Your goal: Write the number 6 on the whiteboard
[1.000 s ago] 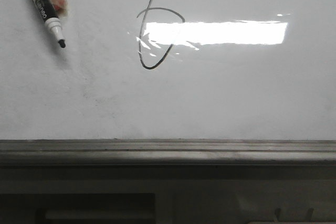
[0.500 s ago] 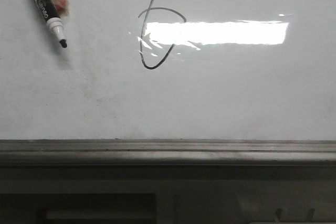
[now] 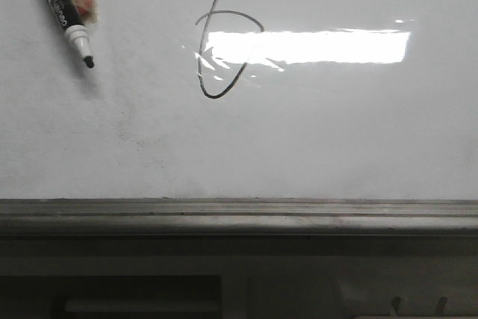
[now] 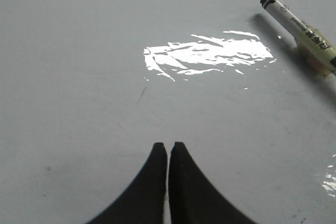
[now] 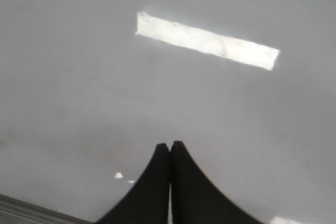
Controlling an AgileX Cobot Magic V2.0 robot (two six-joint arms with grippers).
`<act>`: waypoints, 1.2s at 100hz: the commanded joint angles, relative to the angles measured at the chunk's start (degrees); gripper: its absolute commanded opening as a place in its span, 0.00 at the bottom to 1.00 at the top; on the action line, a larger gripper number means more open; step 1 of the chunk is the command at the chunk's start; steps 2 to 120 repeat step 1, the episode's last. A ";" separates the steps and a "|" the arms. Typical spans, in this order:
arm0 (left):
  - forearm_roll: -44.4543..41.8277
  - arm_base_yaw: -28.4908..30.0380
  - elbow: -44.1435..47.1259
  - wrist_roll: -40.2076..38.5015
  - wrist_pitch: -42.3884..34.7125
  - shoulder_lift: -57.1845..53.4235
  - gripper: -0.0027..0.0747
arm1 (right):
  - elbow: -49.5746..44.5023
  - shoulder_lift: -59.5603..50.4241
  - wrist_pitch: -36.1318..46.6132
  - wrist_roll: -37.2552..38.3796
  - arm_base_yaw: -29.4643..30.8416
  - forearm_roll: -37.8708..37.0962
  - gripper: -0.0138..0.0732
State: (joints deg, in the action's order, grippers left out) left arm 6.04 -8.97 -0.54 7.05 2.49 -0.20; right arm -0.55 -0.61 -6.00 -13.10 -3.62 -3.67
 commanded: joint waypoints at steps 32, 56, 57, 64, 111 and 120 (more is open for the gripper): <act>0.01 0.12 2.85 -0.58 -3.86 -1.79 0.01 | -1.25 -1.04 4.44 0.11 0.21 -0.47 0.08; 0.01 0.12 2.85 -0.58 -3.86 -1.79 0.01 | -1.25 -1.04 4.44 0.11 0.21 -0.47 0.08; 0.01 0.12 2.85 -0.58 -3.86 -1.79 0.01 | -1.25 -1.04 4.44 0.11 0.21 -0.47 0.08; 0.01 0.12 2.85 -0.58 -3.86 -1.79 0.01 | -1.25 -1.04 4.44 0.11 0.21 -0.47 0.08; 0.01 0.12 2.85 -0.58 -3.86 -1.79 0.01 | -1.25 -1.04 4.44 0.11 0.21 -0.47 0.08; 0.01 0.12 2.85 -0.58 -3.86 -1.79 0.01 | -1.25 -1.04 4.44 0.11 0.21 -0.47 0.08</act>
